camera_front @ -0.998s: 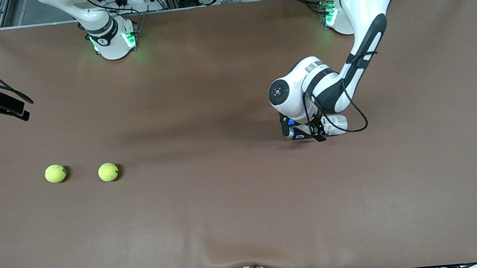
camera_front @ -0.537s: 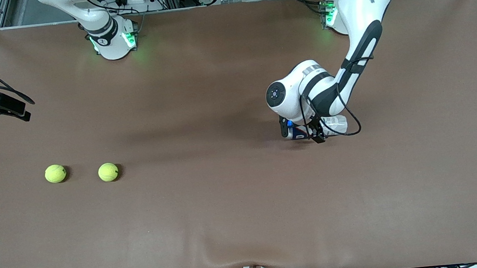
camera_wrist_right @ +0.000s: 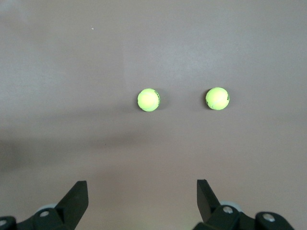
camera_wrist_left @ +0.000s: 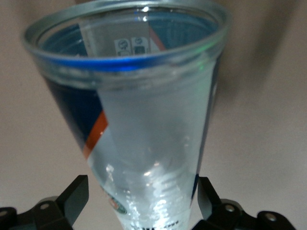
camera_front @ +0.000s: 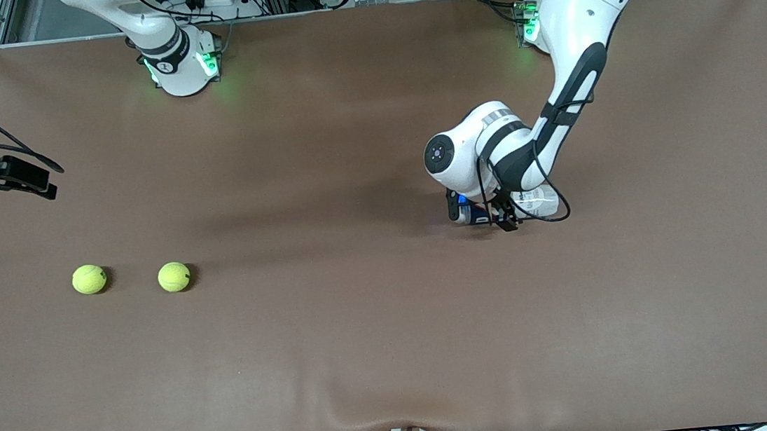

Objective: Insert tennis ball vertically with right arm
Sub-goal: 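Reach the right gripper to a tennis ball and grasp it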

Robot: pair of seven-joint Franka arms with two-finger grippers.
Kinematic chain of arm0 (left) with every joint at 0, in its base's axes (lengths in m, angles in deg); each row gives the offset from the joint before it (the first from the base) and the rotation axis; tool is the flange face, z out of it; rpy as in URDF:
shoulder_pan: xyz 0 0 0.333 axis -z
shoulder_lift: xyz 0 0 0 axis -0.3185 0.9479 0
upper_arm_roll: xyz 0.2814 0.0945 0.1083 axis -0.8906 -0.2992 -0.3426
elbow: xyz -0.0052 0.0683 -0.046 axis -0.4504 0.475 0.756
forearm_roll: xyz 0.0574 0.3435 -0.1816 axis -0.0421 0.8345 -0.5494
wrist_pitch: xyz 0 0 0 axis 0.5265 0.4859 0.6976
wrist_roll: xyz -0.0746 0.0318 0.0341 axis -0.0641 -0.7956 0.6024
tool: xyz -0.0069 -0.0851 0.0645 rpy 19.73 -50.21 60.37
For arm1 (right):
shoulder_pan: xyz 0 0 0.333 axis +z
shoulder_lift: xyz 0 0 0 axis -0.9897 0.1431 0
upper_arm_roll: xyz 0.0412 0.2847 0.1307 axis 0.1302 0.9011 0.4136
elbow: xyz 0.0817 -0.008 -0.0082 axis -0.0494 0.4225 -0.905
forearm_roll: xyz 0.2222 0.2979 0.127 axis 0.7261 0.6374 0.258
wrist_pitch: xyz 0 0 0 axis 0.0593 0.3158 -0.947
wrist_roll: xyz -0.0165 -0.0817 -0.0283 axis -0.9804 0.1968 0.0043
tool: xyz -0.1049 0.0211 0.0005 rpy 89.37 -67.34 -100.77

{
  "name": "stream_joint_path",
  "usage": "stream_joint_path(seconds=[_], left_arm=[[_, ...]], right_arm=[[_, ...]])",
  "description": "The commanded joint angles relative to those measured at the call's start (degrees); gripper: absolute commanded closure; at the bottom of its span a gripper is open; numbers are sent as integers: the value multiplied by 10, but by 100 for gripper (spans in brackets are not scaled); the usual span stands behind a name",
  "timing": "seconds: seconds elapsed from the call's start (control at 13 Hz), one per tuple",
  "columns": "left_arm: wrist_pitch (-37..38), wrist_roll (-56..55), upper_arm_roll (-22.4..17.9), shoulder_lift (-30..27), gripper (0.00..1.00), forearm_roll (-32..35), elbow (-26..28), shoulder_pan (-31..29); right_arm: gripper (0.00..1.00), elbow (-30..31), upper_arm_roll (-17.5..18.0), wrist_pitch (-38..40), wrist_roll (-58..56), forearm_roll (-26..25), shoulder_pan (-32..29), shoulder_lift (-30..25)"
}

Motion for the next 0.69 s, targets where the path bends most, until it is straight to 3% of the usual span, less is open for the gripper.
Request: stream_joint_path(seconds=[0.0, 0.38, 0.61], left_arm=[[-5, 3, 0, 12, 0, 15, -11, 6], [-10, 3, 0, 17, 0, 26, -11, 5], [-10, 3, 0, 16, 6, 26, -11, 5]], right_arm=[[0, -10, -1, -3, 8, -1, 10, 39], [0, -10, -1, -31, 8, -2, 20, 108], [0, -10, -1, -80, 8, -6, 47, 170]])
